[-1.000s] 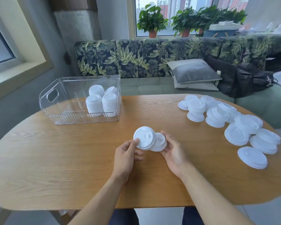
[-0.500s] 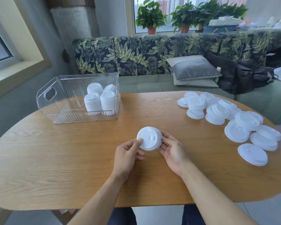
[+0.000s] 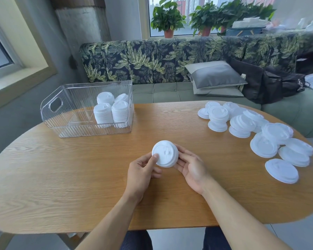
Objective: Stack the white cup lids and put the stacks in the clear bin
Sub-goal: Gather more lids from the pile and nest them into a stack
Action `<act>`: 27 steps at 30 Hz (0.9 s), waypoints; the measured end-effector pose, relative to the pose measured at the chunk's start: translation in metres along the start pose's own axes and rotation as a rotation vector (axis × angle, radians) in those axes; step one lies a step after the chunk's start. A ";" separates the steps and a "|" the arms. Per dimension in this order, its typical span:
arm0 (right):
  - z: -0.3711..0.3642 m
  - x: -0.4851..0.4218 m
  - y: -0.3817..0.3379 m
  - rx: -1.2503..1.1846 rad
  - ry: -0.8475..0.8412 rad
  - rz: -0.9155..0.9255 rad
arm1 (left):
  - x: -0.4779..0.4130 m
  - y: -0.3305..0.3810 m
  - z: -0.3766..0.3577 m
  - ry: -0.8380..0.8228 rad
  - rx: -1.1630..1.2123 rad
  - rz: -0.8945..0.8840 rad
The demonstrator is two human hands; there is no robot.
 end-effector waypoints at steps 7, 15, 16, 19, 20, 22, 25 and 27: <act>-0.009 0.003 -0.005 0.108 -0.034 0.059 | -0.001 -0.001 0.000 -0.001 -0.011 -0.011; -0.012 0.007 -0.005 0.139 -0.037 0.067 | -0.001 -0.004 0.003 0.011 -0.008 0.015; -0.013 0.008 -0.005 0.134 -0.045 0.068 | -0.001 -0.005 0.003 0.011 -0.013 0.015; -0.015 0.008 -0.005 0.120 -0.056 0.067 | -0.002 -0.005 0.005 0.023 -0.019 0.015; -0.014 0.008 -0.005 0.114 -0.054 0.064 | -0.002 -0.006 0.005 0.026 -0.018 0.015; -0.014 0.007 -0.005 0.113 -0.055 0.059 | -0.003 -0.006 0.006 0.027 -0.033 0.019; -0.013 0.007 -0.004 0.127 -0.057 0.057 | -0.002 -0.006 0.006 0.031 -0.047 0.021; -0.011 0.006 -0.003 0.129 -0.044 0.057 | -0.001 -0.005 0.006 0.039 -0.027 0.017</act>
Point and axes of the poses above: each hand's wrist, its own x-axis away from the middle knuckle, its own z-axis out of the back of the hand, y = z × x, the point moved 10 cm from there along -x, towards the middle knuckle, and after that the axes turned 3 degrees about -y, right-handed, at the moved point
